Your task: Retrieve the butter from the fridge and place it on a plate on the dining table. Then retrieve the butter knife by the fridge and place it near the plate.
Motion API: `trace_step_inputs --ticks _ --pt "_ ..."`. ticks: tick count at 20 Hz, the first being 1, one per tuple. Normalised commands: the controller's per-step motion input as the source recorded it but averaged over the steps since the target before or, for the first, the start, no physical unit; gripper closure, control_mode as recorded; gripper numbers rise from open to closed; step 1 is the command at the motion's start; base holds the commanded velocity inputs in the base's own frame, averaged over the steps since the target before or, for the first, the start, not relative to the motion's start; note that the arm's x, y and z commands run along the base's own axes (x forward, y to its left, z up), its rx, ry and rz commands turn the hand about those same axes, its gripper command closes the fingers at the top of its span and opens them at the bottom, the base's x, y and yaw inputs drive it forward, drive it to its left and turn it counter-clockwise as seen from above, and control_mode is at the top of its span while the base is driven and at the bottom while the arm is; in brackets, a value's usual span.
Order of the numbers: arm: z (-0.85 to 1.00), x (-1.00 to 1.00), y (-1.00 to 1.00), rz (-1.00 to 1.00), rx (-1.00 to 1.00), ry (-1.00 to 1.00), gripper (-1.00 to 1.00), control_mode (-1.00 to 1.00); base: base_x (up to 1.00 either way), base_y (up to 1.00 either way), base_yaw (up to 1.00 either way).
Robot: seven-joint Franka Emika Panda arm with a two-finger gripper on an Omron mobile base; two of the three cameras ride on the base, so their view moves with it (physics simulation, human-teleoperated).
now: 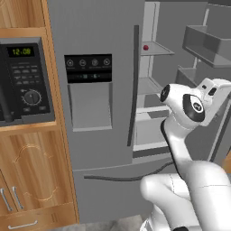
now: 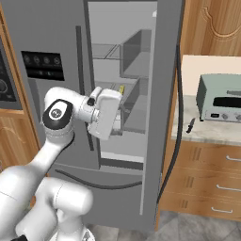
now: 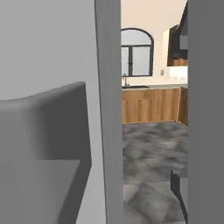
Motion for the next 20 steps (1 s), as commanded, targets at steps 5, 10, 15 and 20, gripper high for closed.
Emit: trace_step_inputs --ticks 5,10,15,20 --pt "0.03 -0.02 0.92 -0.02 0.44 0.00 -1.00 -1.00 0.00 0.00 0.00" --pt "0.00 -0.25 0.79 -0.06 0.68 -0.02 -1.00 -1.00 0.00 0.00 0.00" --pt "0.00 -0.17 0.74 -0.10 0.67 -0.10 -1.00 -1.00 0.00 0.00 0.00" --pt "-0.01 0.00 0.66 0.01 0.49 -0.38 -1.00 -1.00 0.00 0.00 0.00"
